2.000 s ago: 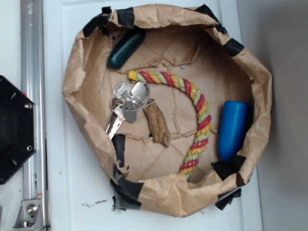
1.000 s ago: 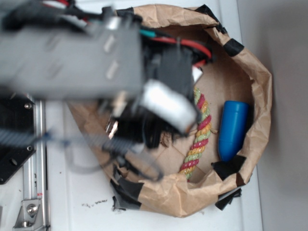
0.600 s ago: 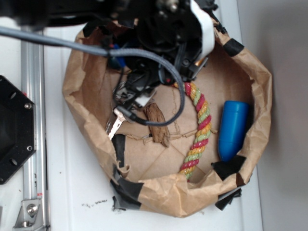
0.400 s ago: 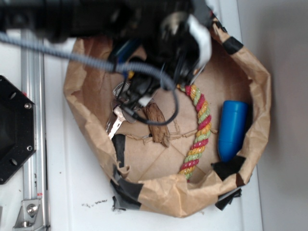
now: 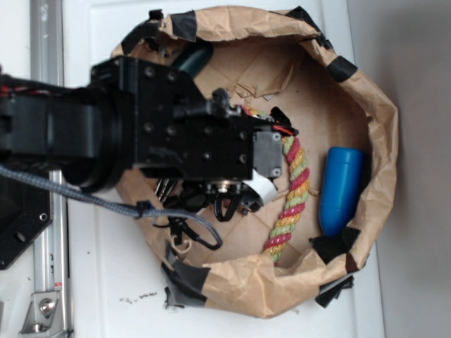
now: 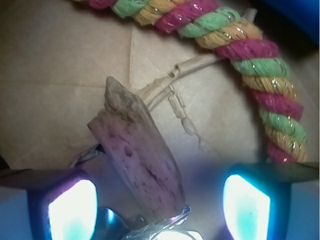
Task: Grab the wood chip.
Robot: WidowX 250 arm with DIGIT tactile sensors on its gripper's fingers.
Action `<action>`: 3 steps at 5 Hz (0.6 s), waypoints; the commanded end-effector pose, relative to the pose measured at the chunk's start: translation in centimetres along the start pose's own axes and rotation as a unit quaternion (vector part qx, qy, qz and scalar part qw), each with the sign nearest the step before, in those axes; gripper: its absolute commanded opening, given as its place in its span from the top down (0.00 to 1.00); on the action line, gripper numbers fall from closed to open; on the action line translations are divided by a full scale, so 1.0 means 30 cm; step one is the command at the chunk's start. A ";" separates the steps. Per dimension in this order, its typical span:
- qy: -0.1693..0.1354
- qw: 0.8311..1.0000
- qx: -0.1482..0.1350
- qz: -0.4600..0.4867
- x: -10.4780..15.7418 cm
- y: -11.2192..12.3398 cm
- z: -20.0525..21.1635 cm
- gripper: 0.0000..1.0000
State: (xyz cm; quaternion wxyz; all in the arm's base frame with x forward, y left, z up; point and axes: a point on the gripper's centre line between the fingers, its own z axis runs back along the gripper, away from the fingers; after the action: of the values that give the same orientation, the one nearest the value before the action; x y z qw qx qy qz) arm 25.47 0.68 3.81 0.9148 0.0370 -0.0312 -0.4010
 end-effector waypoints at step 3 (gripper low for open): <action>-0.023 1.000 -0.016 -0.001 0.095 -0.037 -0.062 1.00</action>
State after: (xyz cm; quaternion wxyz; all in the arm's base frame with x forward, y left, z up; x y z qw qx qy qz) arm 26.87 -0.74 1.48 0.9169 0.0073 -0.0310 -0.3978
